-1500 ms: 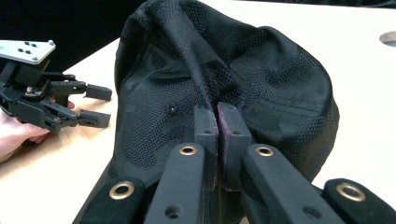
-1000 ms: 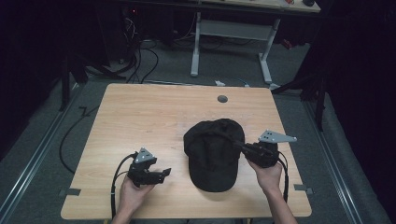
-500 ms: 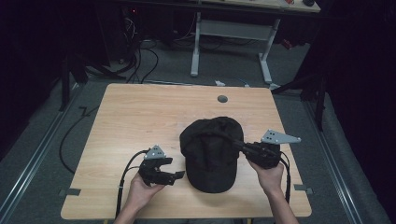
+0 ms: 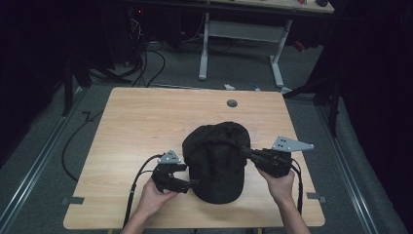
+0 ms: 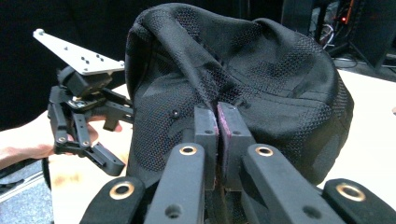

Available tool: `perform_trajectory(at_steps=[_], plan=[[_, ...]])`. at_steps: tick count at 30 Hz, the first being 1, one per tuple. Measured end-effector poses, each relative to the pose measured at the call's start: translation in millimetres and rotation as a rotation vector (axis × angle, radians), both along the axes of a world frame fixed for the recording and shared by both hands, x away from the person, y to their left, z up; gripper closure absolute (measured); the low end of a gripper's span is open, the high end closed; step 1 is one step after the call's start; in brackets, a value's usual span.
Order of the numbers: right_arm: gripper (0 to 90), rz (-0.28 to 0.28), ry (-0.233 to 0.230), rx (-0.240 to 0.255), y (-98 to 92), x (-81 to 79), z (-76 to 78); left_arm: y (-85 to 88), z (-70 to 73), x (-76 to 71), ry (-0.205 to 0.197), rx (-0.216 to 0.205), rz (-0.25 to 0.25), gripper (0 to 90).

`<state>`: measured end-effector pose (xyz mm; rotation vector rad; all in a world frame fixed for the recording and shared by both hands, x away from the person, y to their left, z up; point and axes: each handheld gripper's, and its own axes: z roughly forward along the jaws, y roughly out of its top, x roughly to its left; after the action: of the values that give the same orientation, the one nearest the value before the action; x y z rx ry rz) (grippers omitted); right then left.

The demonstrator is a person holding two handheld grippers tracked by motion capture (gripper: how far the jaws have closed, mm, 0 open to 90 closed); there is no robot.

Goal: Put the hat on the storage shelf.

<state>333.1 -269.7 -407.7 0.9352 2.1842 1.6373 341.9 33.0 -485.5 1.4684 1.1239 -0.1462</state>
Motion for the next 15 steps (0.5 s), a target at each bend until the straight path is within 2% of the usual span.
perform_trajectory(at_steps=[6, 10, 15], plan=[[88.0, 0.025, -0.002, 0.007, 3.3, 0.9, -0.2, -0.8, 2.8, -1.6, 0.000, -0.025, -0.033, 19.2], [88.0, 0.036, -0.004, 0.007, 5.0, 1.8, -1.1, -0.5, 4.6, -4.8, -0.009, -0.039, -0.062, 24.3], [87.9, 0.023, -0.016, -0.006, 5.8, 2.8, -2.0, 4.4, 8.9, -6.9, -0.023, -0.054, -0.063, 30.0]])
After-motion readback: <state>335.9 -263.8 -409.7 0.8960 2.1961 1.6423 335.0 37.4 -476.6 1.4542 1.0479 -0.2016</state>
